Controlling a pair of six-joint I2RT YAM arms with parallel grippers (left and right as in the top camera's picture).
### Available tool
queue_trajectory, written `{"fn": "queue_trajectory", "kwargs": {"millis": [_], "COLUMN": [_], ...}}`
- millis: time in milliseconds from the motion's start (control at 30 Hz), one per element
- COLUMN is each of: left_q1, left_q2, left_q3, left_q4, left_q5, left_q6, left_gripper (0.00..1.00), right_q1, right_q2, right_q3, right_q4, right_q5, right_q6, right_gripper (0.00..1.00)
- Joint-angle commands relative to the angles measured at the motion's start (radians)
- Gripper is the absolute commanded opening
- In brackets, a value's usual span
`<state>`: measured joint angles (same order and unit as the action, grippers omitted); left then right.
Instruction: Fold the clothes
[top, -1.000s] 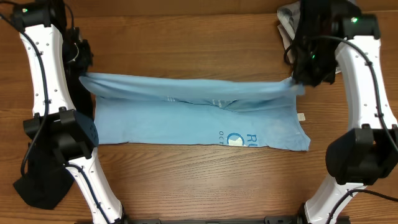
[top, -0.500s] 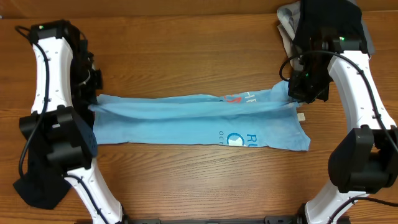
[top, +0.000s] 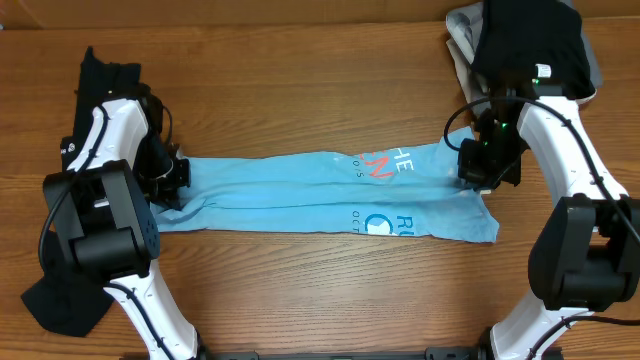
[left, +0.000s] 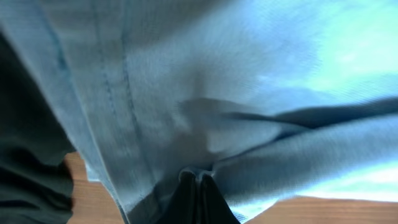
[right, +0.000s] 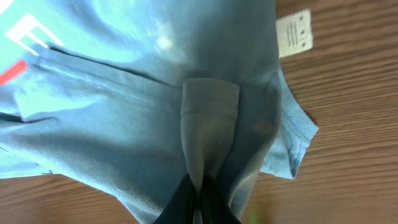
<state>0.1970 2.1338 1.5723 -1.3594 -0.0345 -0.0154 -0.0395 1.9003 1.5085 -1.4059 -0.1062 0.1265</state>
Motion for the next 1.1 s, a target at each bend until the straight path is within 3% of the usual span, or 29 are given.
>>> {"fn": "queue_trajectory", "kwargs": {"millis": [0, 267, 300, 333, 367, 400, 467, 533, 800, 1067], "left_q1": [0.006, 0.006, 0.006, 0.006, 0.006, 0.006, 0.006, 0.006, 0.006, 0.013], "left_q2": [-0.014, -0.014, -0.014, -0.014, -0.014, -0.014, -0.014, -0.014, -0.03, -0.206], "left_q3": [-0.017, -0.017, -0.017, -0.017, -0.017, -0.017, -0.017, -0.017, 0.061, 0.073], "left_q4": [0.014, 0.029, 0.029, 0.029, 0.029, 0.029, 0.029, 0.03, 0.024, 0.053], "left_q5": [-0.029, -0.055, -0.055, -0.055, -0.055, -0.055, -0.055, -0.055, 0.024, 0.061], "left_q6": [0.013, 0.016, 0.016, 0.016, 0.016, 0.016, 0.016, 0.016, 0.016, 0.016], "left_gripper": [0.04, 0.06, 0.09, 0.15, 0.26, 0.43, 0.67, 0.73, 0.74, 0.73], "right_q1": [-0.007, -0.022, -0.022, -0.022, -0.022, -0.022, -0.024, -0.03, -0.05, -0.05], "right_q2": [-0.032, -0.032, -0.032, -0.032, -0.032, -0.032, -0.032, -0.032, -0.034, -0.038], "right_q3": [-0.044, -0.131, -0.137, -0.143, -0.149, -0.152, -0.154, -0.154, -0.091, 0.01], "right_q4": [0.011, 0.042, 0.043, 0.045, 0.048, 0.051, 0.055, 0.064, 0.105, 0.047], "right_q5": [-0.007, -0.006, -0.006, -0.006, -0.002, 0.003, 0.016, 0.019, -0.03, -0.029], "right_q6": [0.002, 0.002, 0.002, 0.002, 0.002, 0.001, 0.002, 0.002, -0.024, -0.053], "right_gripper": [0.04, 0.08, 0.09, 0.11, 0.15, 0.27, 0.47, 0.57, 0.61, 0.67]}}
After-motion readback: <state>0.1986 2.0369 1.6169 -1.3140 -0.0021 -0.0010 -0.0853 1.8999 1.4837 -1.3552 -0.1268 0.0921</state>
